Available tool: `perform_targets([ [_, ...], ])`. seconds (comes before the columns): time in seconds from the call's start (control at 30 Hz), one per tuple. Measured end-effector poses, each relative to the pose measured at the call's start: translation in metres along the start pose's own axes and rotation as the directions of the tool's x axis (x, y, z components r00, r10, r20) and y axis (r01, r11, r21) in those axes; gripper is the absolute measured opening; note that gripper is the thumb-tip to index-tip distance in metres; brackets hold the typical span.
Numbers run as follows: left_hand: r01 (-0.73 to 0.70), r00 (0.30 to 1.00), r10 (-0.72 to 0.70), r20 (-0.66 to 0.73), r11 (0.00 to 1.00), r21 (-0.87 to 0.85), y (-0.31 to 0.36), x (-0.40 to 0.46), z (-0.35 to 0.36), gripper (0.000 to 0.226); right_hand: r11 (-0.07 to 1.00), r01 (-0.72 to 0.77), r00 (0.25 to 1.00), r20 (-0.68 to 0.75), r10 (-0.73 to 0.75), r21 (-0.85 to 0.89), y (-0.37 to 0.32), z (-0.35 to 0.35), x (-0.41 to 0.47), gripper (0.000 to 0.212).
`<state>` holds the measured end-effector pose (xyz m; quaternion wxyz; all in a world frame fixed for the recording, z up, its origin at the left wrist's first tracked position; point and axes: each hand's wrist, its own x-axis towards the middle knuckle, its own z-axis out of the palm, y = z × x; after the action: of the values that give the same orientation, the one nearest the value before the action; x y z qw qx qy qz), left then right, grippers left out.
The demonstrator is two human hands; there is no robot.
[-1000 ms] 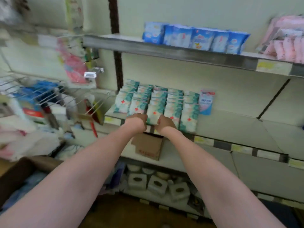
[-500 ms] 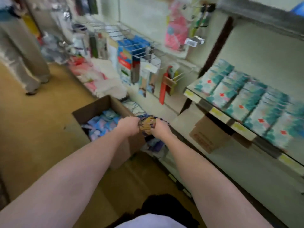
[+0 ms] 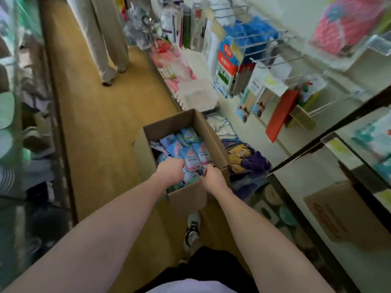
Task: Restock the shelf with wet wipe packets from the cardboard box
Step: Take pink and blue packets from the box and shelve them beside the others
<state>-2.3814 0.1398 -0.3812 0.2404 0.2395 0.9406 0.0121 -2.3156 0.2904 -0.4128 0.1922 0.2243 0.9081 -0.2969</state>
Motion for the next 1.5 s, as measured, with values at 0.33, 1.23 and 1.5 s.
perform_targets([
  [0.33,0.093,0.983,-0.086,0.165,0.995,-0.039,-0.033,0.082,0.002,0.014,0.994,-0.085,0.982,0.172,0.072,0.069,0.004,0.028,0.095,0.033],
  [1.23,-0.495,0.775,0.365,0.517,0.858,0.137,-0.121,0.228,0.037,0.031,0.849,-0.509,0.840,0.295,0.455,0.139,-0.067,0.144,0.147,0.061],
  [1.5,-0.612,0.685,0.414,0.599,0.773,0.167,-0.138,0.248,0.054,0.043,0.766,-0.610,0.793,0.172,0.585,0.206,-0.079,0.167,0.161,0.050],
])
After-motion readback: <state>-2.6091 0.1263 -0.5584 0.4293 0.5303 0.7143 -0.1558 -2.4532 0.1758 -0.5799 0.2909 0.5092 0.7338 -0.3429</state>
